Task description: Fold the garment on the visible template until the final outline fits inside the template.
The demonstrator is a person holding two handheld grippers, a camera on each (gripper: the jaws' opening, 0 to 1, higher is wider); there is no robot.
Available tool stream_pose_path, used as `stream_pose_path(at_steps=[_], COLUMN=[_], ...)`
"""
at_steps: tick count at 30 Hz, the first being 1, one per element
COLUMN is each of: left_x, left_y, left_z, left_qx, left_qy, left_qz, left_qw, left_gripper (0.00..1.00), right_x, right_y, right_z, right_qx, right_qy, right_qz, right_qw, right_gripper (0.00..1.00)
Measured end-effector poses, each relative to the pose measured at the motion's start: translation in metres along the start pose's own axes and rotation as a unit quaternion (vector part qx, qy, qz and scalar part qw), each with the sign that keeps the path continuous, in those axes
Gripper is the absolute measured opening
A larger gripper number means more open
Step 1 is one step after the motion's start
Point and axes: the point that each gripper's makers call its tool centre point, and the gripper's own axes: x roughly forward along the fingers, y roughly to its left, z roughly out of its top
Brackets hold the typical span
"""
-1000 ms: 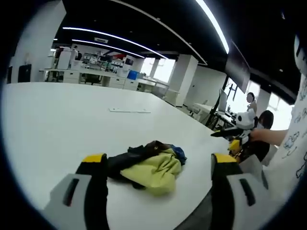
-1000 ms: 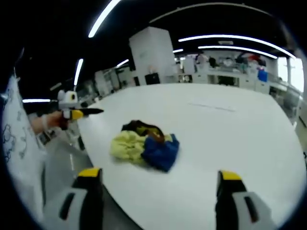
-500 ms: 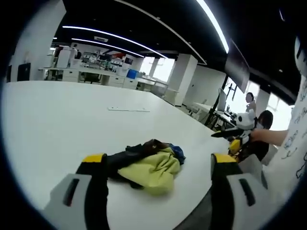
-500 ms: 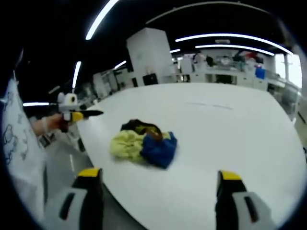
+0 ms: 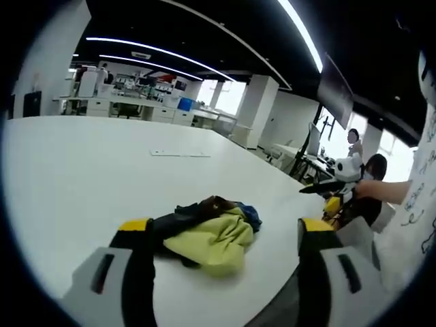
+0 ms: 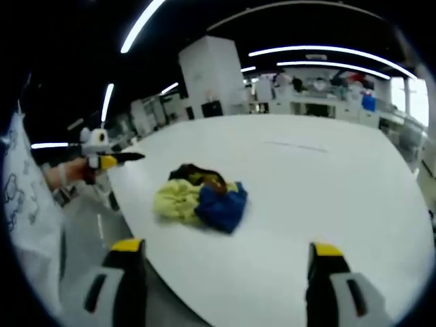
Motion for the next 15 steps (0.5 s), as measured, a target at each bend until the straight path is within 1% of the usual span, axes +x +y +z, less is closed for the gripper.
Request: stream_pose_path(at_steps=[3, 5, 7, 10, 13, 15], left_x=[-0.001, 0.000, 0.001, 0.004, 0.007, 0.009], left_y=[0.006, 0.009, 0.011, 0.012, 0.013, 0.009], left_z=[-0.005, -0.008, -0.009, -0.010, -0.014, -0.014], left_qx=[-0.002, -0.004, -0.006, -0.002, 0.004, 0.006], left_qy=[0.004, 0.005, 0.007, 0.009, 0.021, 0.027], left_qz=[0.005, 0.006, 0.008, 0.006, 0.004, 0.003], left_qw=[1.0000, 1.0000, 0.9999, 0.9999, 0.9998, 0.9996], left_gripper=[0.82, 0.80, 0.80, 0.79, 0.77, 0.77], right_x=[0.000, -0.001, -0.001, -0.001, -0.001, -0.001], right_y=[0.000, 0.001, 0.001, -0.002, -0.002, -0.002], right_z=[-0.001, -0.001, -0.001, -0.005, -0.009, -0.012], right_qx=[-0.005, -0.001, 0.004, 0.000, 0.008, 0.002], right_qy=[0.004, -0.001, -0.005, 0.002, 0.009, 0.014], right_qz=[0.000, 0.000, 0.000, -0.007, -0.007, -0.009], right_qw=[1.0000, 1.0000, 1.0000, 1.0000, 0.9999, 0.9999], right_gripper=[0.95, 0.97, 0.97, 0.95, 0.94, 0.94])
